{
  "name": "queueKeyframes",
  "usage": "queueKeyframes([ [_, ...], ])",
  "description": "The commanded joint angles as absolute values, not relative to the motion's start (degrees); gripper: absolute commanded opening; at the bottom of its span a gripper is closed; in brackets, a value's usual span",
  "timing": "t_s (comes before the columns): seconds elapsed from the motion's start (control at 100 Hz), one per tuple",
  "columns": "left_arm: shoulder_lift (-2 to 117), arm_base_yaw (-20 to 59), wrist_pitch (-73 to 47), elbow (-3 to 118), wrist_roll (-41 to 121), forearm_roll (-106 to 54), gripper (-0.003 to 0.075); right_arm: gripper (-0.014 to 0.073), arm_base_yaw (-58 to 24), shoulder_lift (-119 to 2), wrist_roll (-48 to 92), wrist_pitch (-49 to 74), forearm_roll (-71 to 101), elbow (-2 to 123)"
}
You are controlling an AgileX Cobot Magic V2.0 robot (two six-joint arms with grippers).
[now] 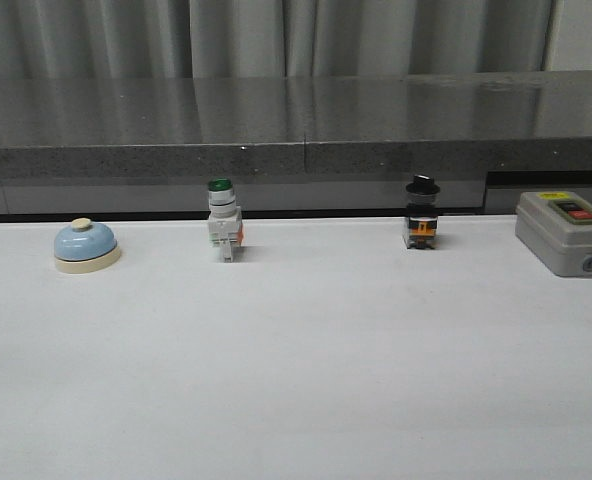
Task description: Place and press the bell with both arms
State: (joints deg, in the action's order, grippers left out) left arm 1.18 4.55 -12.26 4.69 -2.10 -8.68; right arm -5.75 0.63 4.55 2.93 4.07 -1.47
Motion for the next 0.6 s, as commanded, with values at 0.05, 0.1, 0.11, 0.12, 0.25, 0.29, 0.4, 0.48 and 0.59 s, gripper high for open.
queueKeyframes([
  [0.05,6.93,4.38,-11.06,11.54,-2.54,-10.95,-0.0020,-0.0060,-5.42,1.62,4.58,-1.33,3.60,-0.67],
  [0.1,9.27,4.38,-13.34,14.23,-2.54,-10.95,-0.0020,-0.0060,-5.42,1.62,4.58,-1.33,3.60,-0.67],
  [0.11,9.97,4.38,-13.60,14.56,-2.54,-10.95,-0.0020,-0.0060,-5.42,1.62,4.58,-1.33,3.60,-0.67],
  [0.12,10.33,4.38,-13.80,14.89,-2.54,-10.95,-0.0020,-0.0060,-5.42,1.62,4.58,-1.33,3.60,-0.67],
  [0.25,18.00,4.38,-17.95,21.59,-2.54,-10.95,-0.0020,-0.0060,-5.42,1.62,4.58,-1.33,3.60,-0.67],
  [0.29,20.85,4.38,-19.60,23.97,-2.54,-10.95,-0.0020,-0.0060,-5.42,1.62,4.58,-1.33,3.60,-0.67],
  [0.4,28.64,4.38,-24.64,30.32,-2.54,-10.85,-0.0020,-0.0060,-5.42,1.62,4.58,-1.33,3.60,-0.67],
  [0.48,35.14,4.38,-29.58,35.44,-2.54,-10.85,-0.0020,-0.0060,-5.42,1.62,4.58,-1.33,3.60,-0.67],
  [0.59,42.67,4.38,-35.54,41.26,-2.54,-10.85,-0.0020,-0.0060,-5.42,1.62,4.58,-1.33,3.60,-0.67],
])
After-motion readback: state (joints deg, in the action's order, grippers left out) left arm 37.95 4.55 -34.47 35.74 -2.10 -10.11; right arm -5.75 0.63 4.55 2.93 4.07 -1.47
